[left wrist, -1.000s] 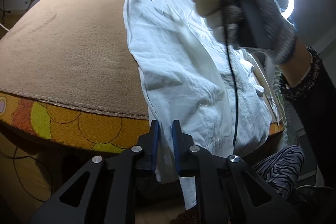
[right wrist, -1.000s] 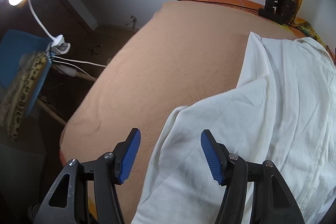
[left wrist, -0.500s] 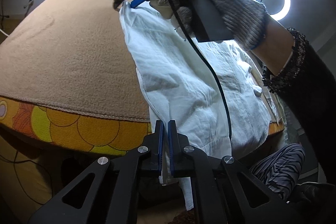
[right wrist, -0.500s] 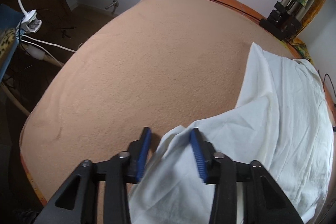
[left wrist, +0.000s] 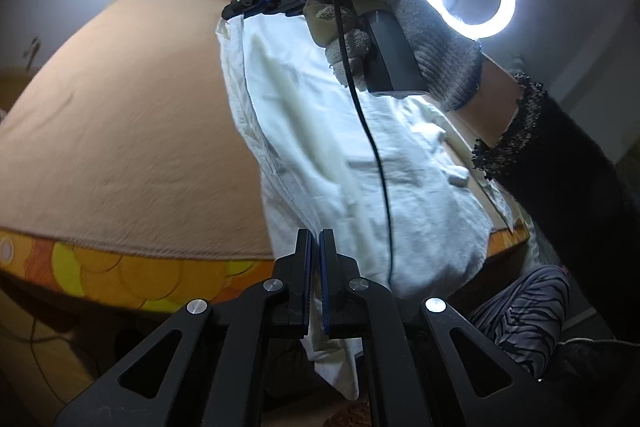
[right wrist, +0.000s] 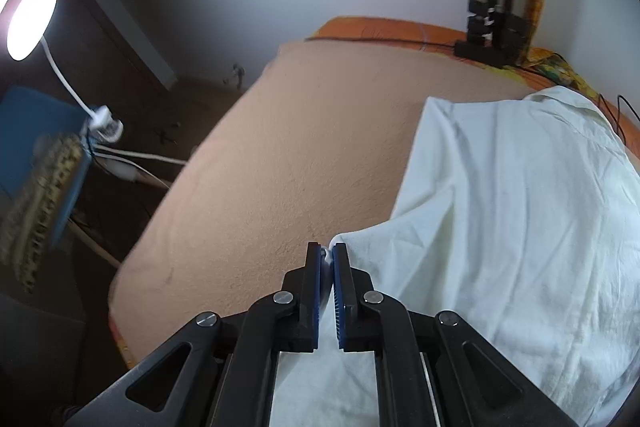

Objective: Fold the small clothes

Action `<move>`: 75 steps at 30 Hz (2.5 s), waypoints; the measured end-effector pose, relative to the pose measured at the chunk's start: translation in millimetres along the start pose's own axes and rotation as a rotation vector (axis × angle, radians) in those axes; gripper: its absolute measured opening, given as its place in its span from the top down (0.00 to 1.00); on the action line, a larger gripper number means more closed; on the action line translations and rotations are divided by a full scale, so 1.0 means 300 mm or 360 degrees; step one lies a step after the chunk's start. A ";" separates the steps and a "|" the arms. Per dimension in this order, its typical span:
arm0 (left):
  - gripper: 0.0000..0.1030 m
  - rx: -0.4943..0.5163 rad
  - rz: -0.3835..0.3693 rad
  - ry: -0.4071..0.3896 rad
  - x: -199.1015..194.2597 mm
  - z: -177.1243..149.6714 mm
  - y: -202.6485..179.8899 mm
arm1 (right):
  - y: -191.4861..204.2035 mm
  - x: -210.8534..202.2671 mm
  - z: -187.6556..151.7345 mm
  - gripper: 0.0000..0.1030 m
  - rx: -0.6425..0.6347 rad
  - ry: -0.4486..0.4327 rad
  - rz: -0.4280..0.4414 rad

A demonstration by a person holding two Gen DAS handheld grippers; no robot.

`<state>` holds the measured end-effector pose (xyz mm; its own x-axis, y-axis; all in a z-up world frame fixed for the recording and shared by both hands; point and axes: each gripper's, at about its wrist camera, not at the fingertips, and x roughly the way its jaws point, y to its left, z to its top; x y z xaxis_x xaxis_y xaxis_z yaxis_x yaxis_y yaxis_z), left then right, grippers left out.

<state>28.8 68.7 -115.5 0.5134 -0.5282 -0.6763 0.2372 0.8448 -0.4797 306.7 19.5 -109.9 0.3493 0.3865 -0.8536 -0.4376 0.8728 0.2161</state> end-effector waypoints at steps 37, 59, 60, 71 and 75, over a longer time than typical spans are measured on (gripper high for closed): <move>0.88 0.0334 -0.0242 0.0405 0.302 0.029 -0.331 | -0.589 -0.244 -0.231 0.68 0.0323 -0.0129 -0.0122; 0.80 0.0284 -0.0268 0.0119 0.149 0.116 -0.308 | -0.751 -0.876 -0.589 0.59 0.0466 -0.0582 -0.0062; 0.80 0.0300 -0.0275 0.0129 0.155 0.113 -0.321 | -0.763 -0.891 -0.608 0.59 0.0476 -0.0586 -0.0074; 0.80 0.0421 -0.0274 0.0242 0.282 0.092 -0.441 | -1.045 -1.082 -0.943 0.54 0.0718 -0.0607 -0.0399; 0.80 0.0449 -0.0262 0.0273 0.334 0.094 -0.477 | -1.171 -1.097 -1.062 0.54 0.0849 -0.0567 -0.0507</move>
<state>69.5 -102.6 -98.8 0.3097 -0.6454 -0.6983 0.5356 0.7252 -0.4327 81.6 -509.3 -55.9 0.6821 0.0833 -0.7265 0.1634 0.9510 0.2624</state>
